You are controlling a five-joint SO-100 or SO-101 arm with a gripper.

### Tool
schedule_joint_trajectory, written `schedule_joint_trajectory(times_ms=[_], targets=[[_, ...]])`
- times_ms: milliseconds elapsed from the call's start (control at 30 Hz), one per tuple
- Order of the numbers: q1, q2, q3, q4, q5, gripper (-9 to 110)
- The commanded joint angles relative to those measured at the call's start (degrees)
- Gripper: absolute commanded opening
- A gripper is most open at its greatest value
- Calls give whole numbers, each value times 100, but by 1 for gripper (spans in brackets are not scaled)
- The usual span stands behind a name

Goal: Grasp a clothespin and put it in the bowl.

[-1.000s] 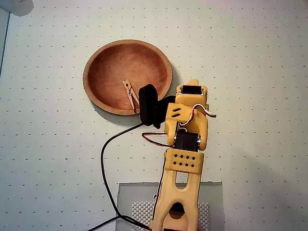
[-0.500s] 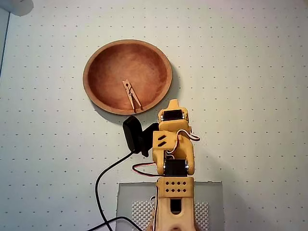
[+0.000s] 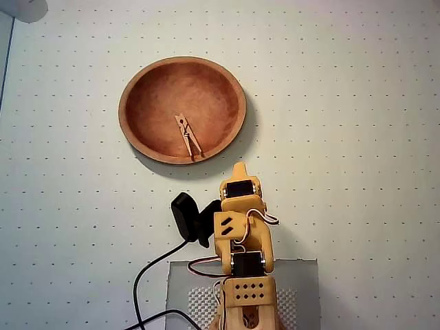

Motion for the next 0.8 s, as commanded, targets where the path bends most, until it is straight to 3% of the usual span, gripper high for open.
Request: schedule_joint_trajectory(times_ms=[0, 500, 767], targets=[[26, 510, 141, -53, -9, -2], [422, 1292, 123, 1925, 0, -2], [457, 1274, 123, 2074, -88, -2]])
